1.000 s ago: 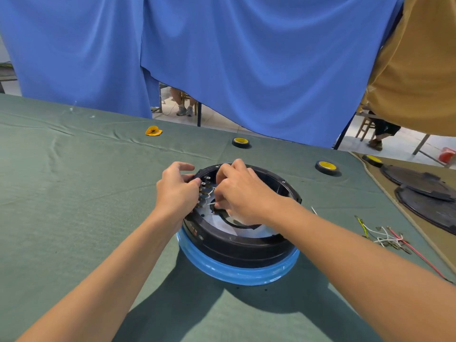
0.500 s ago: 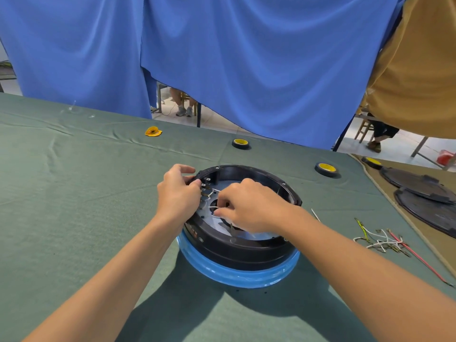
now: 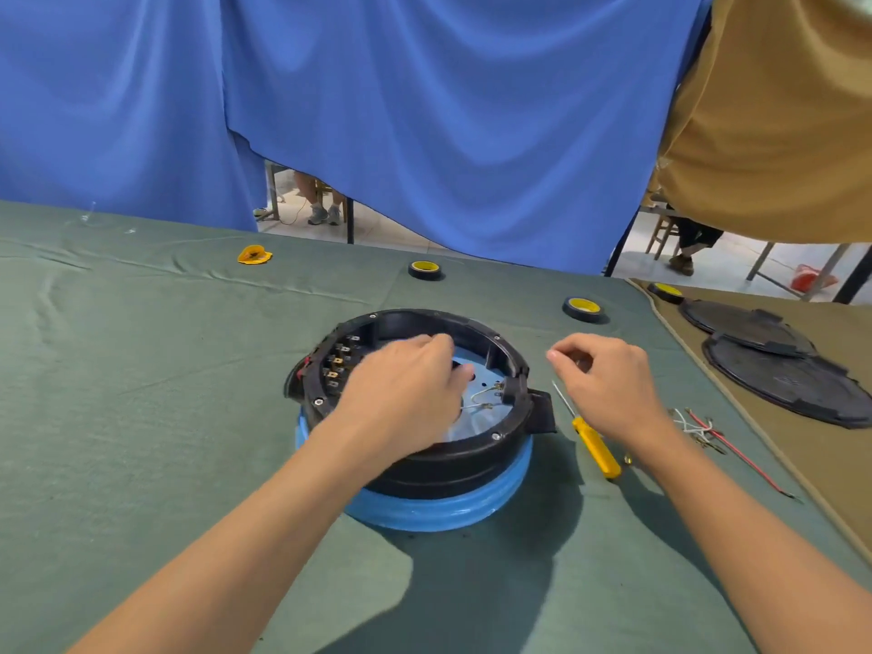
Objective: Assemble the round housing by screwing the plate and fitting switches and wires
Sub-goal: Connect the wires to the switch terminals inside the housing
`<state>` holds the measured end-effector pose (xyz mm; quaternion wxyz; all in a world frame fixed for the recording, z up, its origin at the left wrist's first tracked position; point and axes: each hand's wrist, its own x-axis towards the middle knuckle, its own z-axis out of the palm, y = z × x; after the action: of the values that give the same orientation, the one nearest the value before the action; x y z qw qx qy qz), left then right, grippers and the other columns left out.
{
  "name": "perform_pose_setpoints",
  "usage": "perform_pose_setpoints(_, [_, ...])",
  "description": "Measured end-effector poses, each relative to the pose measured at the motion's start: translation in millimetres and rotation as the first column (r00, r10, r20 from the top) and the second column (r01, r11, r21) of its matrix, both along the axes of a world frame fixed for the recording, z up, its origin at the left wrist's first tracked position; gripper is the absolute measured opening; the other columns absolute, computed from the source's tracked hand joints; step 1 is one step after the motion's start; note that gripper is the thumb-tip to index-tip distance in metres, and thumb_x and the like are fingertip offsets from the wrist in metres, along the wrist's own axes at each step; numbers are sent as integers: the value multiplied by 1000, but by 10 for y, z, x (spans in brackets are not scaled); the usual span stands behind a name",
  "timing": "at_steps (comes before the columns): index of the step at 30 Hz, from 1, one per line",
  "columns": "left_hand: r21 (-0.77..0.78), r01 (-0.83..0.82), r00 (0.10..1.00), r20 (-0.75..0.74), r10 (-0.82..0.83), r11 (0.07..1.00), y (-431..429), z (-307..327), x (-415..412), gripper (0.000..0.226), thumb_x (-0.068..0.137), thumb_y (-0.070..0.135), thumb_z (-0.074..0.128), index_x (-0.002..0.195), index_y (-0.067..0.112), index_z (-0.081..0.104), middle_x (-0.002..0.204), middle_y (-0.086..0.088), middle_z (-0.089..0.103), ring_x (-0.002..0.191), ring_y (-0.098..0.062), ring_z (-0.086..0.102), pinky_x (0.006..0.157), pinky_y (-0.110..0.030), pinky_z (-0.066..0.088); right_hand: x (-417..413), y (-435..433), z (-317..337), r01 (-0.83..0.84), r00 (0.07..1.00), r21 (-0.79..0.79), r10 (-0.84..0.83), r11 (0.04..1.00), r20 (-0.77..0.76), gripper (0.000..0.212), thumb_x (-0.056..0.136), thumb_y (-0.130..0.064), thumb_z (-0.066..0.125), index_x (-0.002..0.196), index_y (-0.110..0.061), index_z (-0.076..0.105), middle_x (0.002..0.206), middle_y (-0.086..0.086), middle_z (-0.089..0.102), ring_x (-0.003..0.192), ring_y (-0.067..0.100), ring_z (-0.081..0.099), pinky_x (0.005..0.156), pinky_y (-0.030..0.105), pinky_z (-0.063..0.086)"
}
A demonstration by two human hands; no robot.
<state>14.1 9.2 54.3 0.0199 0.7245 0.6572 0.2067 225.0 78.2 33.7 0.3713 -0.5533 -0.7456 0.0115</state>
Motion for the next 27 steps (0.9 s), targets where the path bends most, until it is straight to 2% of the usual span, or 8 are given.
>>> perform_pose_setpoints(2, [-1, 85, 994, -66, -85, 996, 8, 5, 280, 34, 101, 50, 36, 95, 20, 51, 113, -2, 63, 108, -30, 56, 83, -40, 46, 187, -17, -112, 34, 999, -35, -34, 999, 8, 12, 89, -17, 65, 83, -12, 74, 81, 2, 72, 75, 20, 61, 71, 28, 40])
perform_pose_setpoints(7, [-90, 202, 968, -135, -213, 975, 161, -83, 758, 59, 100, 60, 25, 115, 10, 52, 126, -7, 53, 128, -27, 42, 98, -41, 37, 578, -38, -343, 166, 969, -133, -136, 977, 208, 17, 94, -25, 58, 100, -17, 71, 102, 4, 65, 100, 22, 52, 88, 35, 41])
perform_pose_setpoints(10, [-169, 209, 939, -239, -246, 963, 214, -164, 772, 66, 100, 59, 28, 137, 5, 41, 160, -16, 20, 150, -29, 11, 119, -41, 17, 717, -95, -489, 212, 958, -106, -184, 972, 221, 20, 94, -23, 57, 105, -14, 71, 107, 8, 62, 106, 26, 48, 92, 37, 38])
perform_pose_setpoints(13, [-204, 240, 937, -206, -281, 949, 230, -180, 718, 75, 100, 57, 33, 152, 5, 21, 165, -12, -3, 153, -23, -6, 122, -37, 5, 760, -94, -534, 197, 970, -142, -171, 970, 174, 20, 94, -20, 57, 105, -12, 71, 107, 10, 65, 104, 29, 52, 90, 34, 37])
perform_pose_setpoints(19, [-245, 275, 953, -62, -298, 930, 259, -155, 682, 67, 98, 55, 42, 147, 9, 37, 166, -6, -6, 151, -15, -12, 121, -35, 8, 843, -108, -423, 155, 983, -117, -165, 981, -78, 19, 92, -7, 57, 98, -10, 74, 102, 8, 69, 99, 25, 60, 84, 24, 35])
perform_pose_setpoints(21, [-252, 283, 953, -36, -301, 925, 266, -159, 673, 66, 98, 55, 43, 148, 11, 38, 166, -6, -6, 151, -14, -13, 121, -35, 7, 943, -104, -385, 205, 978, -99, -207, 974, -12, 23, 92, -6, 54, 102, -14, 73, 109, 6, 67, 104, 25, 57, 91, 30, 39])
perform_pose_setpoints(25, [-250, 299, 951, 1, -309, 921, 274, -154, 662, 61, 98, 54, 45, 145, 15, 43, 166, -6, -5, 151, -13, -12, 120, -33, 6, 1050, -118, -410, 303, 923, -210, -232, 929, 306, 26, 94, -17, 53, 111, -24, 71, 117, 6, 61, 110, 31, 49, 92, 39, 41])
perform_pose_setpoints(27, [-258, 302, 951, 14, -309, 918, 270, -140, 661, 59, 98, 53, 46, 144, 16, 44, 166, -6, -5, 151, -13, -11, 120, -33, 6, 1035, -127, -413, 283, 939, -222, -222, 933, 264, 26, 93, -14, 54, 110, -24, 72, 116, 7, 62, 109, 31, 50, 90, 37, 41])
